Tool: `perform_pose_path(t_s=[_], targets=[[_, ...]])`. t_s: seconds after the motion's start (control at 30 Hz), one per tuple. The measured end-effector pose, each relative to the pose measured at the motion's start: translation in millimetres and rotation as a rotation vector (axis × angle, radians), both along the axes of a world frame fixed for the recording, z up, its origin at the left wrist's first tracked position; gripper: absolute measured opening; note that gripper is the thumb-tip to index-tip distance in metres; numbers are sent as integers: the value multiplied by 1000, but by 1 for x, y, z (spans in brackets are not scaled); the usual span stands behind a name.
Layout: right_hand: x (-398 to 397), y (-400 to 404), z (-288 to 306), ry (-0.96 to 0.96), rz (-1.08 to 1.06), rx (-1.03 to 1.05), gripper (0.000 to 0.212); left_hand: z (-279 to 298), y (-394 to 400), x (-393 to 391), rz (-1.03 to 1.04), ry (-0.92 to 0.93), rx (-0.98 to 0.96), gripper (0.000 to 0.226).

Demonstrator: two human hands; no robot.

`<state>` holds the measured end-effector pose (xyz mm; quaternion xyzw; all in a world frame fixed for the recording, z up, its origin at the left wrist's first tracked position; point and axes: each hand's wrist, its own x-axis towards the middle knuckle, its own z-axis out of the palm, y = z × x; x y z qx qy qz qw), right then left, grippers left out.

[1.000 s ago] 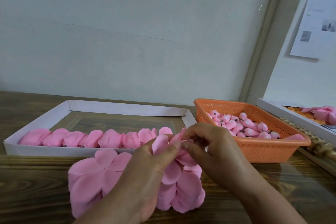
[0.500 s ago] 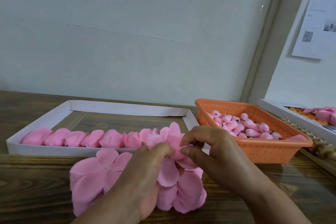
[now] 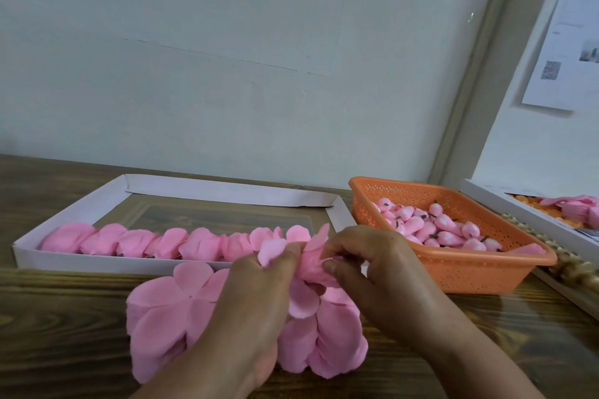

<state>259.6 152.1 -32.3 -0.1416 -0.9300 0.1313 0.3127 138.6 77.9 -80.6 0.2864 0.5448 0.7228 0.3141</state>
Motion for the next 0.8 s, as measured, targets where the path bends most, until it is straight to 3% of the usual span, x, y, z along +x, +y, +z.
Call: perform_pose_path(t_s=[0.17, 0.27, 0.37, 0.57, 0.8], targets=[[-1, -2, 1, 70, 14, -95, 17, 5, -1, 0, -87, -3, -13, 25], [-2, -5, 1, 42, 41, -88, 18, 8, -4, 0, -200, -4, 19, 38], [0, -5, 2, 39, 55, -86, 17, 11, -5, -1, -191, -11, 21, 19], [-1, -6, 1, 11, 88, -21, 11, 11, -3, -5, -154, -300, -95, 21], [-5, -11, -2, -3, -16, 102, 10, 10, -3, -2, -51, -266, -109, 18]])
